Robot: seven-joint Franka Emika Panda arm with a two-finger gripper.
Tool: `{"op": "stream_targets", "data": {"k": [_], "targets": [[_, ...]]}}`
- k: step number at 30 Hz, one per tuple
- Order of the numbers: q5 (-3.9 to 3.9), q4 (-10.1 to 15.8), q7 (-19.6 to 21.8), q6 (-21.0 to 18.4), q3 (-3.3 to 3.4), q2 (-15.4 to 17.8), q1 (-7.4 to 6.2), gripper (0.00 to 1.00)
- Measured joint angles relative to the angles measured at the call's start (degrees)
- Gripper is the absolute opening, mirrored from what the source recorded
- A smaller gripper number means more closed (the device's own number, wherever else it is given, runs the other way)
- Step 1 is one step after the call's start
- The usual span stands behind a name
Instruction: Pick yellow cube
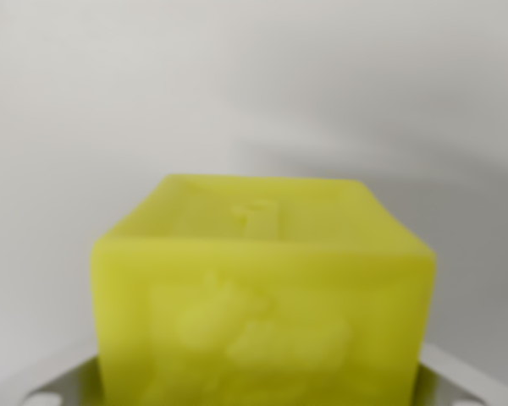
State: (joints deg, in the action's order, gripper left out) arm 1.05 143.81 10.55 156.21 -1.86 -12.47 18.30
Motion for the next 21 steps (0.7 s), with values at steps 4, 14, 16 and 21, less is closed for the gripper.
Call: {"op": "stream_targets", "data": {"k": [4,14,16,21], "targets": [[-0.18,0.1,-0.1,-1.5,0.01,1.6,-0.03,0.00],[-0.54,0.2,-0.4,-5.3,0.01,5.4,-0.09,0.00],[-0.60,0.2,-0.4,-6.0,0.01,6.2,-0.10,0.00],[-0.73,0.1,-0.5,-8.0,0.01,8.0,-0.12,0.00]]}}
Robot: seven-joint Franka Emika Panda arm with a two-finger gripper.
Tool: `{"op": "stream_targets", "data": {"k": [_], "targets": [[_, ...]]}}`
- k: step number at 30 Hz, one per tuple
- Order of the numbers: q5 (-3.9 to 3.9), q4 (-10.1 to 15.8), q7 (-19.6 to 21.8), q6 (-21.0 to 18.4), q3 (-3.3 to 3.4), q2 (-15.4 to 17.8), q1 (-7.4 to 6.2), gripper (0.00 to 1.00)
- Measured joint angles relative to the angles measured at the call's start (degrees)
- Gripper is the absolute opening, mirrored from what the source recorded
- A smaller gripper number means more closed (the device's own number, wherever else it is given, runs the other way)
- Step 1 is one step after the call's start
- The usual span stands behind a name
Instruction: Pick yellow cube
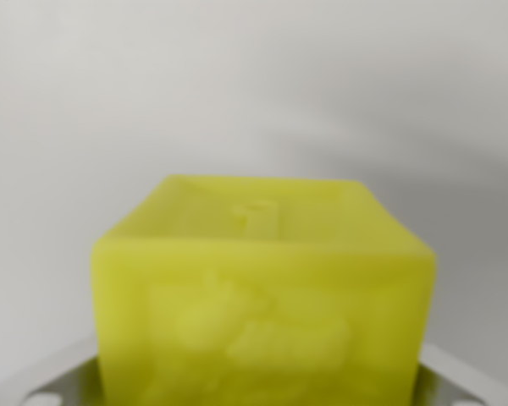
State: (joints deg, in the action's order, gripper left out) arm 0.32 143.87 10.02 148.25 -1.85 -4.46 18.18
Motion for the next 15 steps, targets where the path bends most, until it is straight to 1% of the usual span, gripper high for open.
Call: {"op": "stream_targets", "data": {"k": [15], "targets": [[-0.31,-0.8,-0.2,-5.9,0.00,5.0,-0.03,0.00]]}}
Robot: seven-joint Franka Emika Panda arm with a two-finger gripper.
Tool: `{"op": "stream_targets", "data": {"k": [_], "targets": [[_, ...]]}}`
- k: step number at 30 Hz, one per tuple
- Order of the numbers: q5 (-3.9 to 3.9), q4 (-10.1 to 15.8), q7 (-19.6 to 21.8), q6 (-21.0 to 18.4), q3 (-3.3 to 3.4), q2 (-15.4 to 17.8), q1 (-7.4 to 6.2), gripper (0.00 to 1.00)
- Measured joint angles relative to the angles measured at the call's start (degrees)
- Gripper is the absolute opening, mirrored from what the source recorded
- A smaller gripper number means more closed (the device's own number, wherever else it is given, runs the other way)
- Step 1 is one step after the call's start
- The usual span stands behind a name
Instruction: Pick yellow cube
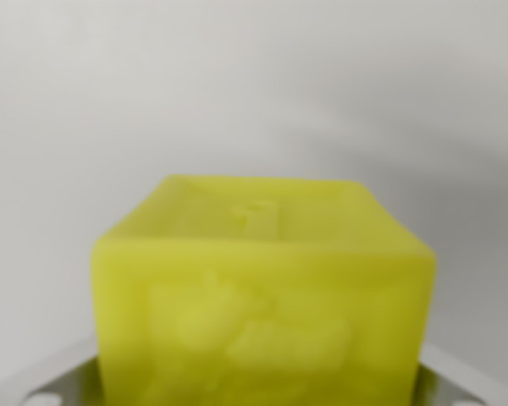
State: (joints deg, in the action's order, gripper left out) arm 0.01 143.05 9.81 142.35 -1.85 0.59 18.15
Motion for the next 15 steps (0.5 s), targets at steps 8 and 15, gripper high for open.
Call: {"op": "stream_targets", "data": {"k": [8,15], "targets": [[-0.12,-0.7,-0.1,-3.2,0.00,2.5,0.00,0.00],[-0.20,-1.5,-0.1,-6.0,0.00,4.4,-0.01,0.00]]}}
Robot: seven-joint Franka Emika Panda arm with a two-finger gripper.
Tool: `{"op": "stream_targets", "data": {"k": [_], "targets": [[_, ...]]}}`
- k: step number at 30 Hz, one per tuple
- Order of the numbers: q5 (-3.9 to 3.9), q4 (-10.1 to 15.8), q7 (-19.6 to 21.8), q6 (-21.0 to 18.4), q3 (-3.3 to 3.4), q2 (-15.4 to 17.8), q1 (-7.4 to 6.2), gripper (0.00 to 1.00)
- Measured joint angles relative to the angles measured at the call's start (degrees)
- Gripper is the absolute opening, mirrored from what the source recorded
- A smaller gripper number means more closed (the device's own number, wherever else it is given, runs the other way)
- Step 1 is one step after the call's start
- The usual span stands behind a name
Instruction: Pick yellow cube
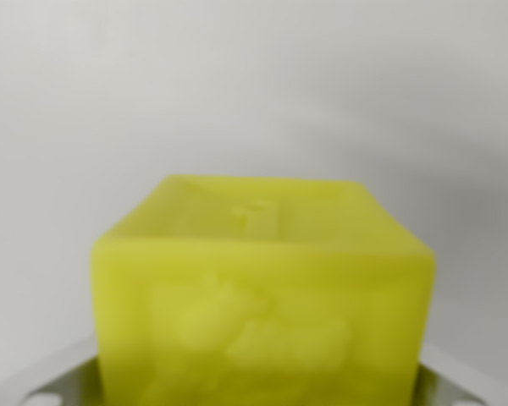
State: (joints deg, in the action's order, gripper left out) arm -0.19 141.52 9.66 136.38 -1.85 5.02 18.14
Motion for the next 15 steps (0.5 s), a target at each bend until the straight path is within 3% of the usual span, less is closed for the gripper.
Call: {"op": "stream_targets", "data": {"k": [15], "targets": [[-0.13,-2.2,-0.1,-5.9,0.00,3.7,0.00,0.00]]}}
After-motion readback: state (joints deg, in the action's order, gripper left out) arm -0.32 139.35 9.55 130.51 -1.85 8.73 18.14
